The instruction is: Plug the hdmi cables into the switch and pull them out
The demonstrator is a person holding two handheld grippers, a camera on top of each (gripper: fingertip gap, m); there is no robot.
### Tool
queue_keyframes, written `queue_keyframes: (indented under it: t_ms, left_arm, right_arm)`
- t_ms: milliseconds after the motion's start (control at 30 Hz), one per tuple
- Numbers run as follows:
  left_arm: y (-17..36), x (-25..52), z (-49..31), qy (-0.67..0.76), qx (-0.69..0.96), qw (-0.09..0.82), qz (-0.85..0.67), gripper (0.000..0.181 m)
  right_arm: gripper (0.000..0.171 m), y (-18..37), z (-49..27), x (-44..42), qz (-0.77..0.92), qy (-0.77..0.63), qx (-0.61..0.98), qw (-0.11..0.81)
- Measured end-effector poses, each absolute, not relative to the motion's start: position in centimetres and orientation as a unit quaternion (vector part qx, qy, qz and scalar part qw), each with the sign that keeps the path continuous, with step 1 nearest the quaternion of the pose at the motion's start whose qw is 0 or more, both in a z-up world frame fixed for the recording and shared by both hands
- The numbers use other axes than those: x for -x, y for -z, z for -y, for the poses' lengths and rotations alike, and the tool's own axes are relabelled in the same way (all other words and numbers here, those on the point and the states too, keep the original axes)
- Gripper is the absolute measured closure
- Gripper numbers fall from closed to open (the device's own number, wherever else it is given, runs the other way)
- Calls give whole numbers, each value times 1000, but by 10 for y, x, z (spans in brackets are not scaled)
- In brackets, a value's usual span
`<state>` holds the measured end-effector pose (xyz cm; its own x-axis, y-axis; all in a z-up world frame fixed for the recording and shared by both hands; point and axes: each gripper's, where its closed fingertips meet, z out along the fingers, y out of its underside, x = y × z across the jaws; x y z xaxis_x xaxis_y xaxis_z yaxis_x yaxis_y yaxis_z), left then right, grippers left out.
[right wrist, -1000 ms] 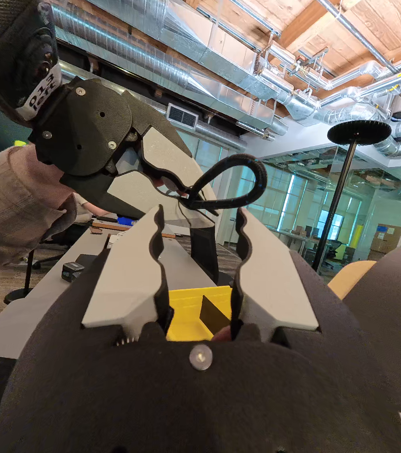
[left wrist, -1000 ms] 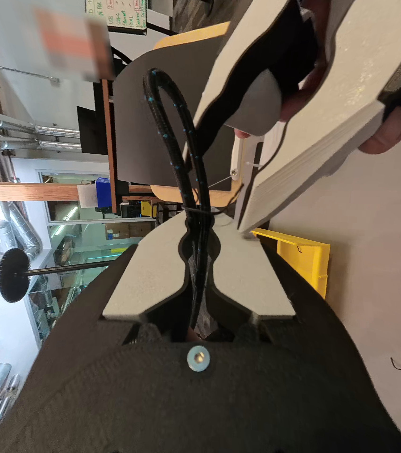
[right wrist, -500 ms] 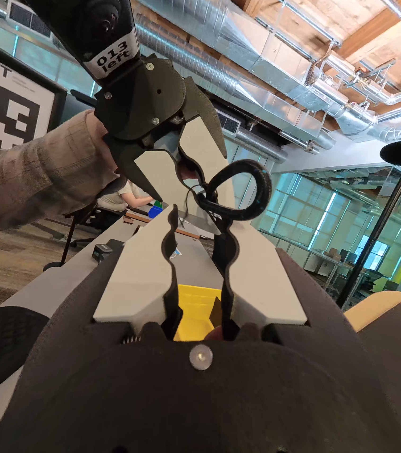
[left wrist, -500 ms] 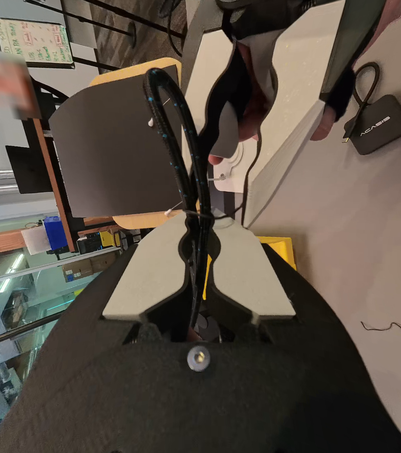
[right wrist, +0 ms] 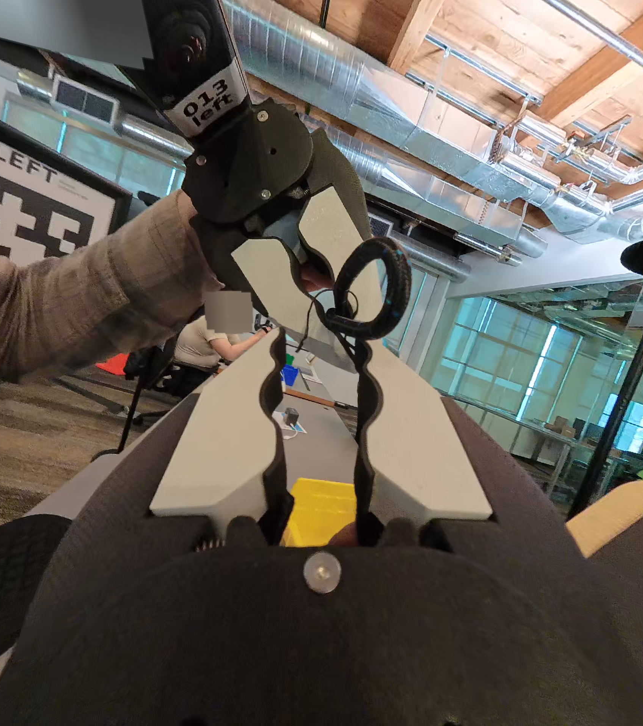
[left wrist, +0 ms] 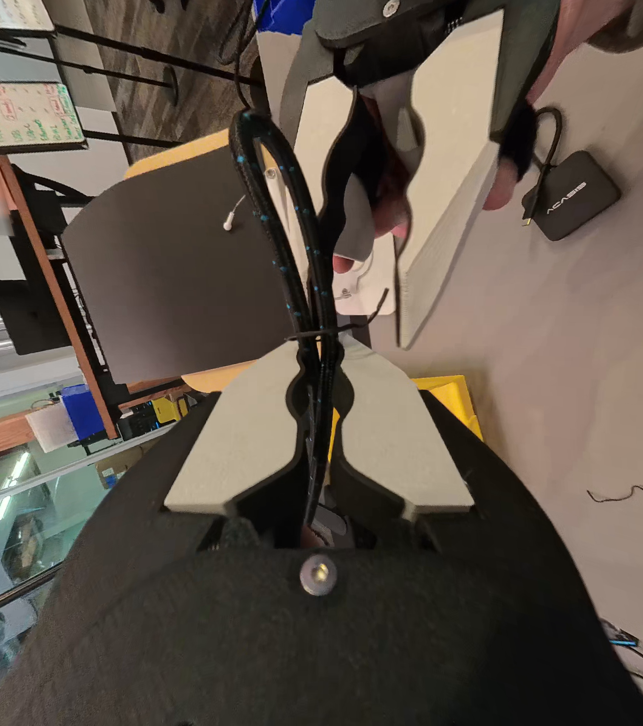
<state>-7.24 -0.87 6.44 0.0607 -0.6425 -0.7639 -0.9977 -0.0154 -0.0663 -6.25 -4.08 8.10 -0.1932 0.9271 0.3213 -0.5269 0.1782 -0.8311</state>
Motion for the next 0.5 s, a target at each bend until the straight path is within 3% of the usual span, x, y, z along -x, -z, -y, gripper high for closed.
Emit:
queue_keyframes:
  t_ms: [67, 167, 267, 333, 500]
  left_arm:
    - [-64, 73, 9, -281, 657, 306, -629, 174]
    - [-66, 71, 8, -287, 657, 291, -634, 174]
    - [-70, 70, 5, -297, 655, 275, -639, 174]
    - [-71, 67, 5, -292, 654, 267, -645, 174]
    - [-72, 57, 5, -275, 648, 260, -661, 174]
  right_arm:
    - [123, -83, 38, 62, 472, -610, 217, 598]
    - [142, -84, 35, 60, 461, -611, 218, 606]
    - [141, -87, 31, 60, 443, -623, 224, 604]
    - [128, -87, 29, 62, 439, -618, 230, 610]
    - [131, -91, 26, 55, 421, -630, 219, 615]
